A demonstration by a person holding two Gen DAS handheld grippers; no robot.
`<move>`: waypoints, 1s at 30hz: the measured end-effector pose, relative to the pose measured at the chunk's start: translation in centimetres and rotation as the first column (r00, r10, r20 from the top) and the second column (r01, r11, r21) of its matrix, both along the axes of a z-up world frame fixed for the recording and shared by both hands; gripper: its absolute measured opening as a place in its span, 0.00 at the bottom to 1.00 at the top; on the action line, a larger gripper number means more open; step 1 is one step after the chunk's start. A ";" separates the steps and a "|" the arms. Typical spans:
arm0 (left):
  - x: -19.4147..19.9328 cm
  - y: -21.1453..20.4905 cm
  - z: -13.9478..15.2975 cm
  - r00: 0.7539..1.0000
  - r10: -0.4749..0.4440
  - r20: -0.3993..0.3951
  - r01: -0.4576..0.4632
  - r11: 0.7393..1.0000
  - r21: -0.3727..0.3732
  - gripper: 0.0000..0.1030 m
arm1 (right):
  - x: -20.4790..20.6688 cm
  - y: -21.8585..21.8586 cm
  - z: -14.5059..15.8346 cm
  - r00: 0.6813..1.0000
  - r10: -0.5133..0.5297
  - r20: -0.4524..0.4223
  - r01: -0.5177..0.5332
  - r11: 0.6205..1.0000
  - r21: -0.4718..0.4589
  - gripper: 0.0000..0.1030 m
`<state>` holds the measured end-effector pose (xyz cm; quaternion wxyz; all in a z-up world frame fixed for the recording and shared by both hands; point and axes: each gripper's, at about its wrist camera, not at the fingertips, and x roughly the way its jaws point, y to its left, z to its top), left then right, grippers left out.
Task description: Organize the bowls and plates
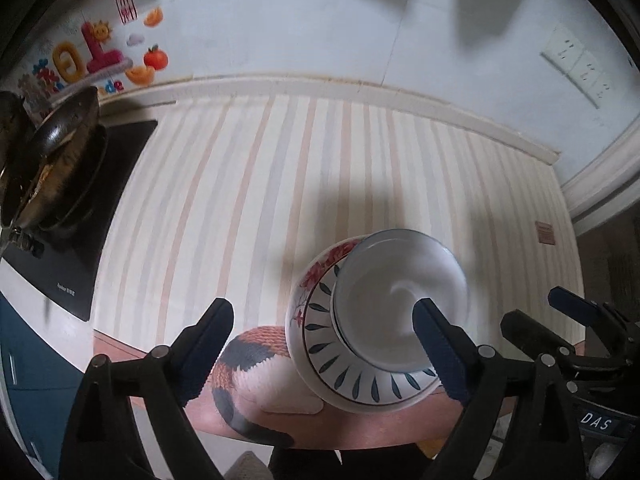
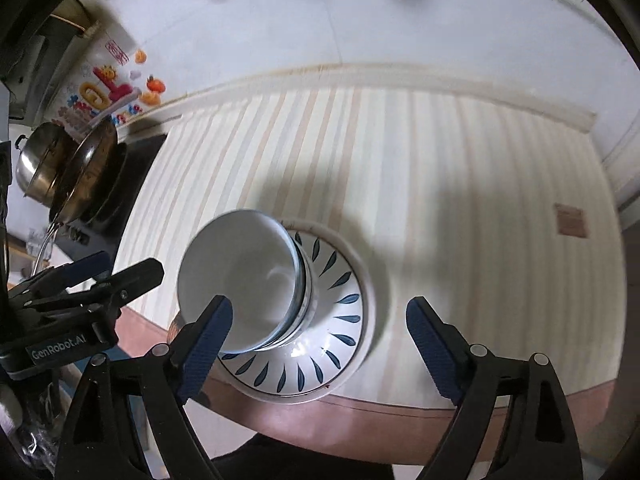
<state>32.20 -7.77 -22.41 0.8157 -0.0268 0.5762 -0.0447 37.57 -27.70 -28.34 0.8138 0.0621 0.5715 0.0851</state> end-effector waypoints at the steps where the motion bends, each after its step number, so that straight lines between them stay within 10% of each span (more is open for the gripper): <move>1: -0.4 0.0 0.5 1.000 -0.008 0.018 0.008 1.000 0.007 0.89 | -0.6 0.0 0.7 1.000 -0.009 0.016 0.009 1.000 -0.008 0.89; 30: -22.8 2.5 15.7 0.919 -0.040 0.391 0.018 0.998 0.058 0.89 | -25.2 2.7 17.6 0.920 -0.098 0.380 0.120 0.992 -0.035 0.93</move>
